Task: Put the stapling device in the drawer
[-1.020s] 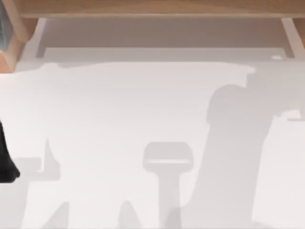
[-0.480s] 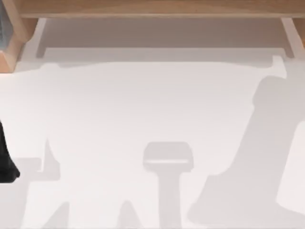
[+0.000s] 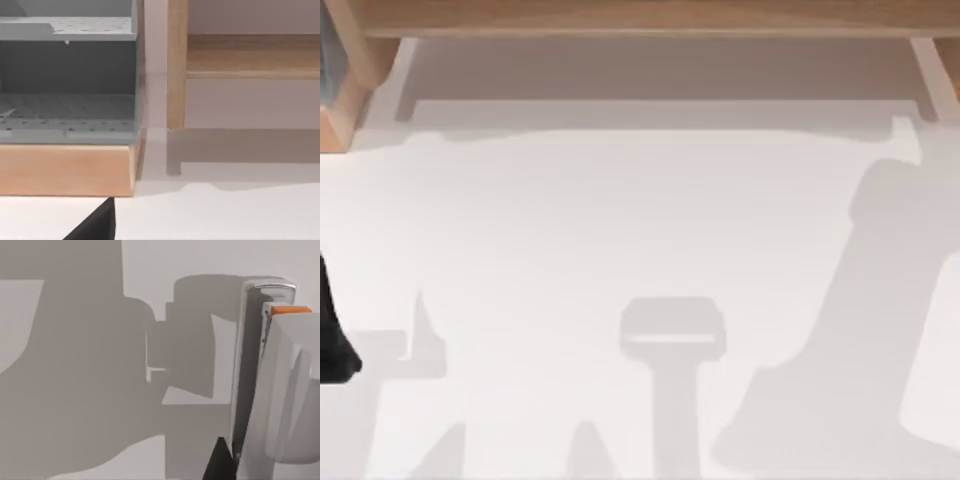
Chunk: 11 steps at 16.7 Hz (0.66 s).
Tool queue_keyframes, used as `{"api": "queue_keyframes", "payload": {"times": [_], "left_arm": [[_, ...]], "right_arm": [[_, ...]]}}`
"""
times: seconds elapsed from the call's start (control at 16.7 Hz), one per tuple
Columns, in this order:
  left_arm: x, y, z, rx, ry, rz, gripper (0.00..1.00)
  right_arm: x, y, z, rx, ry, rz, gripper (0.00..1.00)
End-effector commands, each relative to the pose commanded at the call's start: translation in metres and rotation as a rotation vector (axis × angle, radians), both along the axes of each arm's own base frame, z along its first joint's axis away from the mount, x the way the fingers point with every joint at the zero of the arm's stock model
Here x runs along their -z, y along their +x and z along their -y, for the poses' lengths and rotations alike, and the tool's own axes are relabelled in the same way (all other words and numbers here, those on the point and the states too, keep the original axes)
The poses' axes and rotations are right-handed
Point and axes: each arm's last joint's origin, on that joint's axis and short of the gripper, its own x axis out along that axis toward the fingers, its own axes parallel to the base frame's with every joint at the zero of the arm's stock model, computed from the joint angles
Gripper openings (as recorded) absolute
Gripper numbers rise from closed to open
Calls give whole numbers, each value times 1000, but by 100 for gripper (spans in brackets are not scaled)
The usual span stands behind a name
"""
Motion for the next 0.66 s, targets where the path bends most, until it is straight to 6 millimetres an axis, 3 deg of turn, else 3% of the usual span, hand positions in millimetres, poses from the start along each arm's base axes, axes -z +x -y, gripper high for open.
{"api": "queue_keyframes", "payload": {"times": [0.3,0.66], "left_arm": [[0,0,0,0,0,0,100],[0,0,0,0,0,0,100]], "right_arm": [[0,0,0,0,0,0,98],[0,0,0,0,0,0,100]]}}
